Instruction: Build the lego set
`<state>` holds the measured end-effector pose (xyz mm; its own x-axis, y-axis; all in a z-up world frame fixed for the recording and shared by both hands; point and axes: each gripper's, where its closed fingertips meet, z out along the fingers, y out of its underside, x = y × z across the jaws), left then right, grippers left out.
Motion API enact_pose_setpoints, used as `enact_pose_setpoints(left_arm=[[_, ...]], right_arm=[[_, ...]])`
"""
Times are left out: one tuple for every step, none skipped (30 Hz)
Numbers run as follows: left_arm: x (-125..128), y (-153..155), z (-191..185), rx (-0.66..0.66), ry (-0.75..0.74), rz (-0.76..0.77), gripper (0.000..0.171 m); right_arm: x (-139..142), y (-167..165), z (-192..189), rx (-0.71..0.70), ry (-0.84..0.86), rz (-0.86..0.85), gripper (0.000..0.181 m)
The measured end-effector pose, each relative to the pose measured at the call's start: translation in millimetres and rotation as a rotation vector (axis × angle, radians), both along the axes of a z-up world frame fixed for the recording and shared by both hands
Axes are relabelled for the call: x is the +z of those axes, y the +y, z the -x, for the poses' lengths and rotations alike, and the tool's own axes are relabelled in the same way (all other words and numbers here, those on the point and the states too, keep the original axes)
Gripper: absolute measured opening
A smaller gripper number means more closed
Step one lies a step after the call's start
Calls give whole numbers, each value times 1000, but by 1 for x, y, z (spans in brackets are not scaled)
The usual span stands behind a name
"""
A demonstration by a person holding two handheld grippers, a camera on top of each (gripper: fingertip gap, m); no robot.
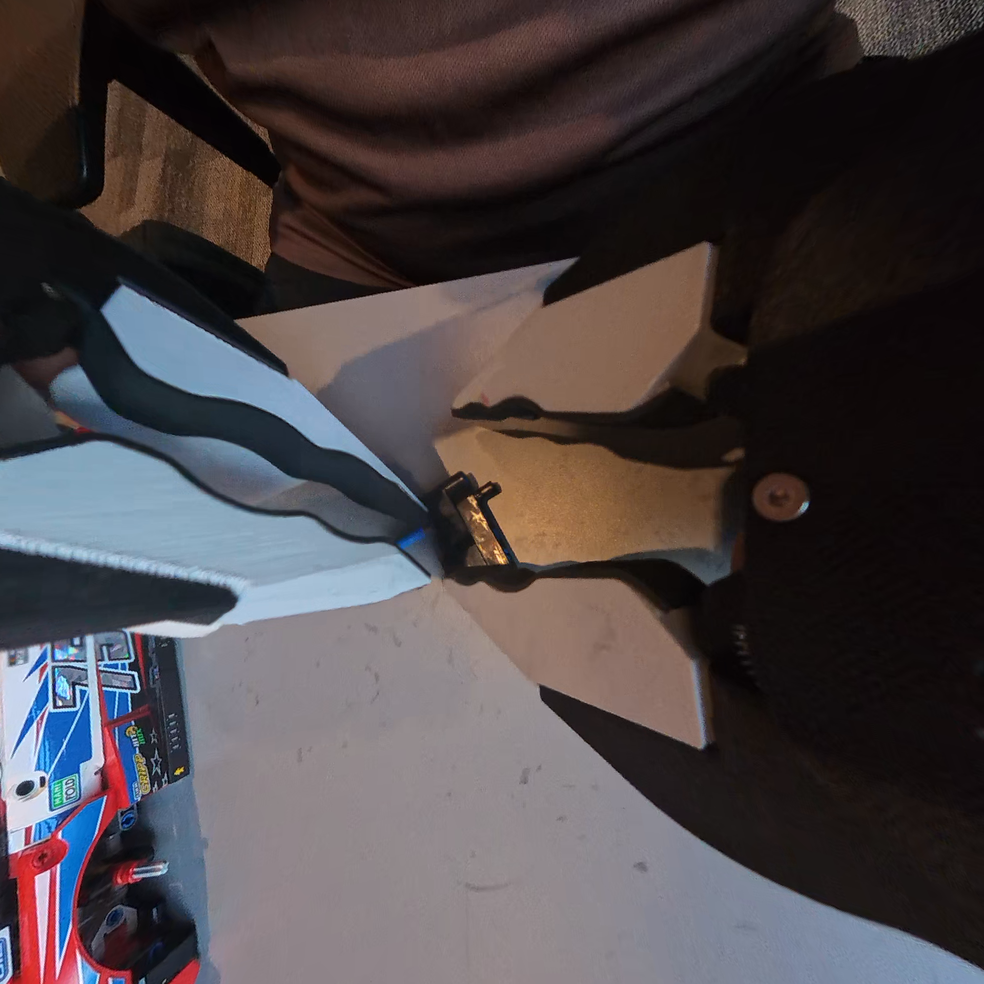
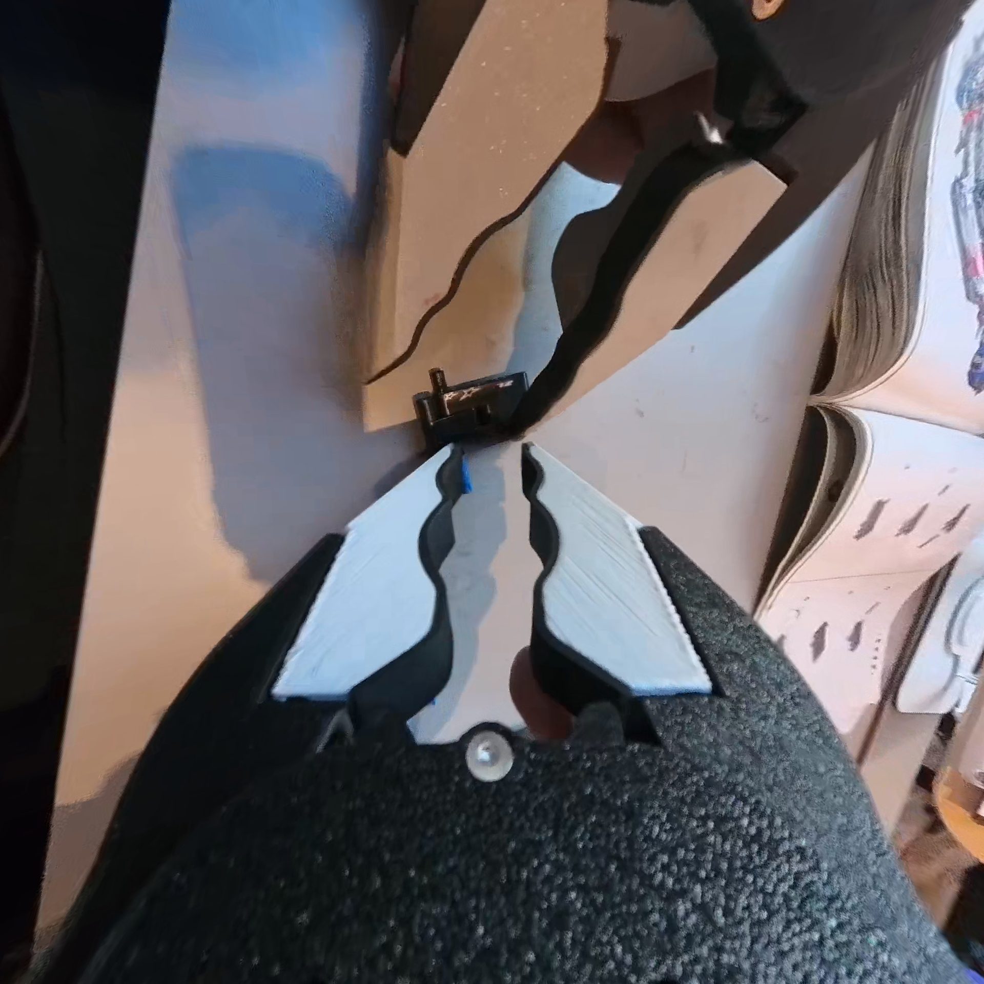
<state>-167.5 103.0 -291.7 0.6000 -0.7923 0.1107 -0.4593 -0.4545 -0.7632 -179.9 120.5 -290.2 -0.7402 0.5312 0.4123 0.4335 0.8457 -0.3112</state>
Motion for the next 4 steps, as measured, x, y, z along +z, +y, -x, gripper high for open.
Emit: enact_pose_setpoints(left_arm=[[0, 0, 0, 0, 0, 0, 53], [0, 0, 0, 1, 1, -1, 53], [0, 0, 0, 2, 3, -3, 52], [0, 0, 0, 2, 4, -4, 53]], right_arm=[[1, -1, 0, -4, -11, 20, 26], [2, -2, -1, -6, -23, 40, 31], [2, -3, -3, -7, -46, 63, 46], [0, -4, -5, -18, -74, 84, 52]])
